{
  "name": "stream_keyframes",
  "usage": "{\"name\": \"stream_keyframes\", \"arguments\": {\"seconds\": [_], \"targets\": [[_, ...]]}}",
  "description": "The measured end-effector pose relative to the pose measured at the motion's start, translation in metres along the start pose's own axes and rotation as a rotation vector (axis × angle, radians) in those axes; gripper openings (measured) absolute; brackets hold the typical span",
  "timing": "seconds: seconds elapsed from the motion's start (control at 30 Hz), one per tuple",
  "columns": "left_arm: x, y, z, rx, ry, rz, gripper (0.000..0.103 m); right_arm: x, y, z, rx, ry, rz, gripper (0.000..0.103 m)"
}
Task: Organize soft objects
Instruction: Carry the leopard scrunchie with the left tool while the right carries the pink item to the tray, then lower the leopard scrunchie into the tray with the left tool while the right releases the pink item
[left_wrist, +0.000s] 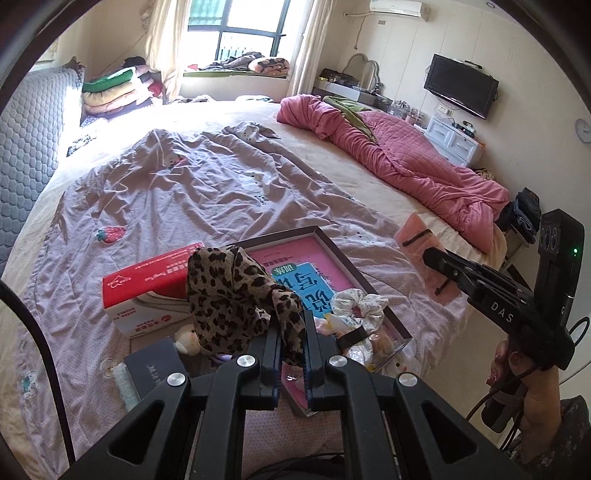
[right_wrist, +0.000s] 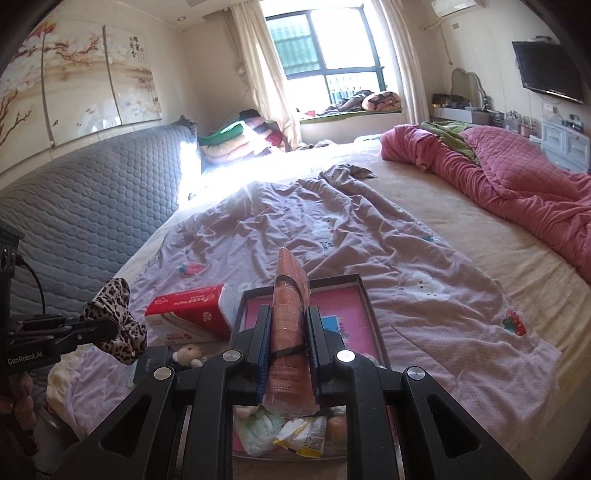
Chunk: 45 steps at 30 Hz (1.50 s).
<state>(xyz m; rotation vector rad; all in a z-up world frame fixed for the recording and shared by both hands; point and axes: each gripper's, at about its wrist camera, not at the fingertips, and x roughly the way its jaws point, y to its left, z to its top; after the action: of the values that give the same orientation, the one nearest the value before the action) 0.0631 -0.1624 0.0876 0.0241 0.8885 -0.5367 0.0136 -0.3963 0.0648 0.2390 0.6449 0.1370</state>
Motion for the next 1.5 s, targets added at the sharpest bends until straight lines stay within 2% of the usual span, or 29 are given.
{"name": "stream_keyframes", "arguments": {"seconds": [0.37,0.7,1.07,1.5], "targets": [[0.034,-0.033,-0.003,0.061,0.050,-0.087,0.009,0.005,-0.020,-0.007,0.027,0.020,-0.034,0.018],[0.076,-0.049,-0.013,0.098,0.117,-0.123,0.009,0.020,-0.024,-0.015,0.037,0.053,-0.040,0.018],[0.121,-0.046,-0.021,0.094,0.191,-0.139,0.009,0.046,-0.033,-0.028,0.045,0.109,-0.051,0.018],[0.150,-0.042,-0.026,0.068,0.239,-0.173,0.009,0.079,-0.037,-0.040,0.020,0.179,-0.093,0.019]]}}
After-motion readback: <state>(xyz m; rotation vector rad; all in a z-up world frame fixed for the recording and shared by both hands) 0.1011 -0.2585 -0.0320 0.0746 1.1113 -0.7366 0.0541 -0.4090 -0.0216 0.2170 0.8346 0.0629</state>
